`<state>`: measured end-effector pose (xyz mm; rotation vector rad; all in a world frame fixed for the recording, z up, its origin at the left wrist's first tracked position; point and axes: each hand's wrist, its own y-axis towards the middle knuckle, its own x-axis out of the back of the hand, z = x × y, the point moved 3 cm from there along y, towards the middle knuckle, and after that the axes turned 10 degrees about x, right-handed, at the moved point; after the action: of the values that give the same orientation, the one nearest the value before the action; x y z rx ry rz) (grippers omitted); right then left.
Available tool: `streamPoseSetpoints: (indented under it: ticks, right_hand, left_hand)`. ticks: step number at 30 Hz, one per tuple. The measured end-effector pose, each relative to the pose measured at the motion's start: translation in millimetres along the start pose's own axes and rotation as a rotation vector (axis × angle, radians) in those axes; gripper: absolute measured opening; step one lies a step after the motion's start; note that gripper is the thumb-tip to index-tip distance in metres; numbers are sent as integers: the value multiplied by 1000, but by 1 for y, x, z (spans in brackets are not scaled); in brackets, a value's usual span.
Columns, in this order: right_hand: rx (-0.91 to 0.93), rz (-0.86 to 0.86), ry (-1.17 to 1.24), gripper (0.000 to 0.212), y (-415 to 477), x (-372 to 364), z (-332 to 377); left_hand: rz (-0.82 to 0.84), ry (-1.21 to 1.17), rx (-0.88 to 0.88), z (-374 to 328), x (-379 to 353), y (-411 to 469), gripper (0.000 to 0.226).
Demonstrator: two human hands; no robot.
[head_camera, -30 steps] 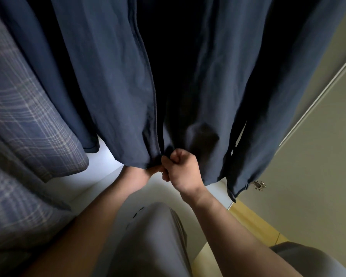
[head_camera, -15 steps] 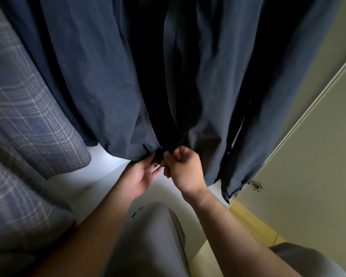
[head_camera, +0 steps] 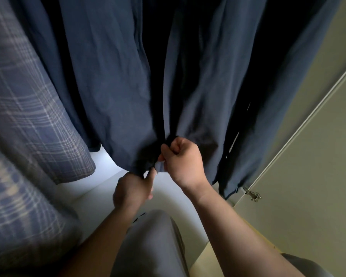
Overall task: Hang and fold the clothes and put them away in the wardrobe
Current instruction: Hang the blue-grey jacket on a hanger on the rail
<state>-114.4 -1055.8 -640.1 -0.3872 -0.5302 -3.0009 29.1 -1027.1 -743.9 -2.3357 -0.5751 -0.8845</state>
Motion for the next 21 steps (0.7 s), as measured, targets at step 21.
streamPoseSetpoints:
  ticks: [21]
  right_hand:
    - [-90,51,58,30,2,-4,12]
  left_hand:
    - [-386,-448,-712,-57,13,-21,17]
